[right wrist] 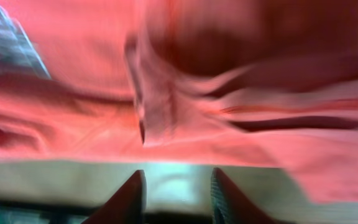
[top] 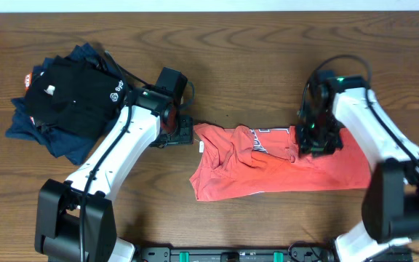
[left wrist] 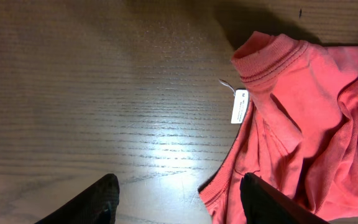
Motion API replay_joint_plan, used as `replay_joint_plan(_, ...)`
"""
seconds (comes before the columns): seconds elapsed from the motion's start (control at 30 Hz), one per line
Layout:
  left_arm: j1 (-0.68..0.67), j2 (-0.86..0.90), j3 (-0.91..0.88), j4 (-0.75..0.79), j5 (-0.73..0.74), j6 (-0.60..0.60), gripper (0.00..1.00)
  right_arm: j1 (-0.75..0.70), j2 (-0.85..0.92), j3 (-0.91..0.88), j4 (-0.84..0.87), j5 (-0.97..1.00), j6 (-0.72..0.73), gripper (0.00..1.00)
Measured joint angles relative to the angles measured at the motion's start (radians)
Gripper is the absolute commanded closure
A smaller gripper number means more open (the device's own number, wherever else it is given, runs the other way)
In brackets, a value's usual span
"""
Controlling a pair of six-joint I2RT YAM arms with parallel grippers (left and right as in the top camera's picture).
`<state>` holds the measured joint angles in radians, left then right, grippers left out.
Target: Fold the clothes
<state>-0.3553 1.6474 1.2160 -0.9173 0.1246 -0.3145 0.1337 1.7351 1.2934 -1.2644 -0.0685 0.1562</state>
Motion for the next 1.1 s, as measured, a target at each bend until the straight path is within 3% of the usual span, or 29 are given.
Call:
replay_joint_plan(0.17, 0.000, 0.000, 0.000, 0.000, 0.000, 0.000, 0.36, -0.034, -0.119, 0.040, 0.062, 0.169, 0.028, 0.35)
replay_joint_plan(0.5, 0.000, 0.000, 0.000, 0.000, 0.000, 0.000, 0.36, -0.112, -0.066, -0.106, 0.303, 0.245, 0.042, 0.37)
replay_joint_plan(0.77, 0.000, 0.000, 0.000, 0.000, 0.000, 0.000, 0.36, -0.113, -0.056, -0.250, 0.409, 0.094, 0.017, 0.36)
replay_joint_plan(1.1, 0.000, 0.000, 0.000, 0.000, 0.000, 0.000, 0.36, -0.113, -0.056, -0.328, 0.375, -0.169, -0.084, 0.48)
